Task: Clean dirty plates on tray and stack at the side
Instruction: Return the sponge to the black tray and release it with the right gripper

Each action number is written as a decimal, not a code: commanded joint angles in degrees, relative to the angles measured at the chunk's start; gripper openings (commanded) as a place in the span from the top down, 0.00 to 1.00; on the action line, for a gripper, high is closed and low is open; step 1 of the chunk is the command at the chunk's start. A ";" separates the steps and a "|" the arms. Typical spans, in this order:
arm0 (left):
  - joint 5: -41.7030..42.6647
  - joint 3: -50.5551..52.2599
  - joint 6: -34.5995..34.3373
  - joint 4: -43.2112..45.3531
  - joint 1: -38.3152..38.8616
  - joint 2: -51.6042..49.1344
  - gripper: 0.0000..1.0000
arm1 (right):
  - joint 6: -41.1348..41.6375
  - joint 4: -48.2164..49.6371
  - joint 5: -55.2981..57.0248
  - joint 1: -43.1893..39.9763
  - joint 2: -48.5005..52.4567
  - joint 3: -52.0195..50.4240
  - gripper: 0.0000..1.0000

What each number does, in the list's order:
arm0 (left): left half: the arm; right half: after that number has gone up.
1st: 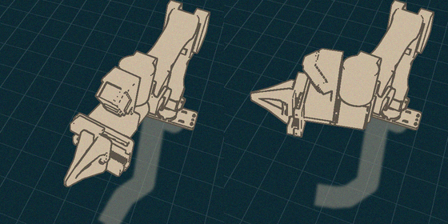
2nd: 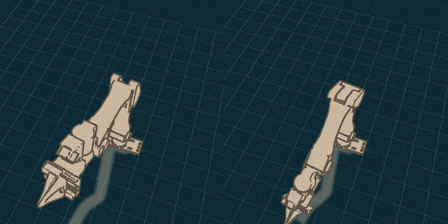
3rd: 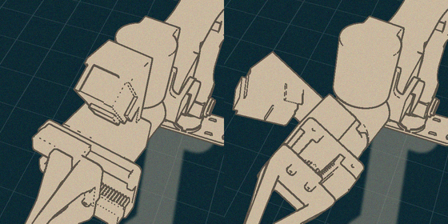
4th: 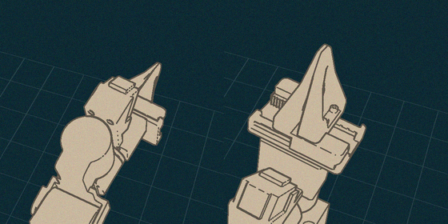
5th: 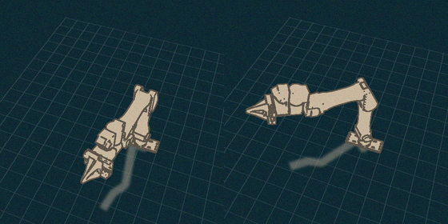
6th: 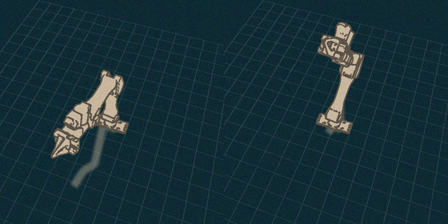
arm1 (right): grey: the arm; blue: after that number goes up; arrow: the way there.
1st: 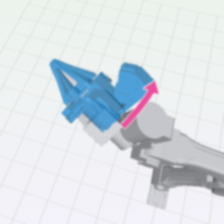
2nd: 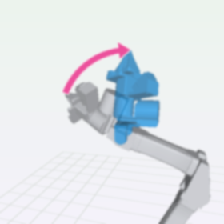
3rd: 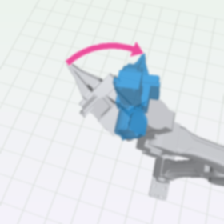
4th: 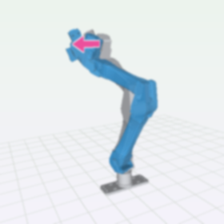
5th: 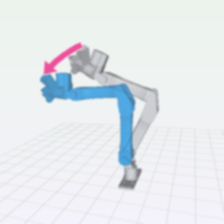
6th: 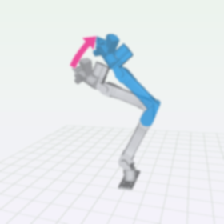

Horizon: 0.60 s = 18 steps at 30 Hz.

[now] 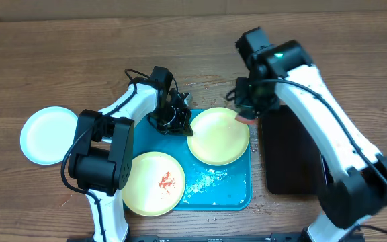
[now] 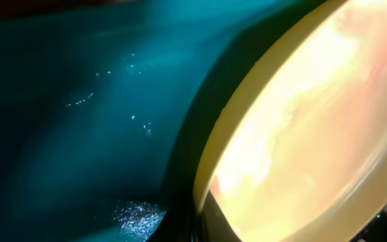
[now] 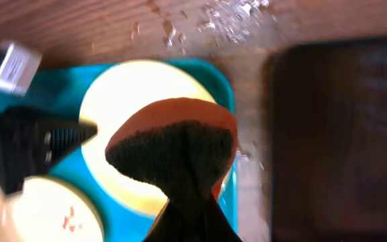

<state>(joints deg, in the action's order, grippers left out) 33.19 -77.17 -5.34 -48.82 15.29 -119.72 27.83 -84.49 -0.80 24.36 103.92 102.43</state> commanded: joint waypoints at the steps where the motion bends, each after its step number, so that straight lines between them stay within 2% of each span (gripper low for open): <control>1: -0.57 0.07 -1.97 0.02 0.04 -0.90 0.96 | 5.84 -5.22 2.99 -1.66 -0.52 0.26 0.96; 6: -0.55 0.04 -1.99 0.04 0.04 -0.87 0.96 | 11.65 -7.58 8.79 -3.98 -0.50 -2.97 0.96; 18: -0.59 0.00 -2.43 0.07 0.04 -0.87 0.96 | 12.90 9.73 6.47 -13.77 -0.50 -26.95 0.96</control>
<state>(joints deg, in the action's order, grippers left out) 33.17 -77.17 -7.09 -48.80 15.29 -119.72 39.70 -76.07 5.98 12.25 103.48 78.74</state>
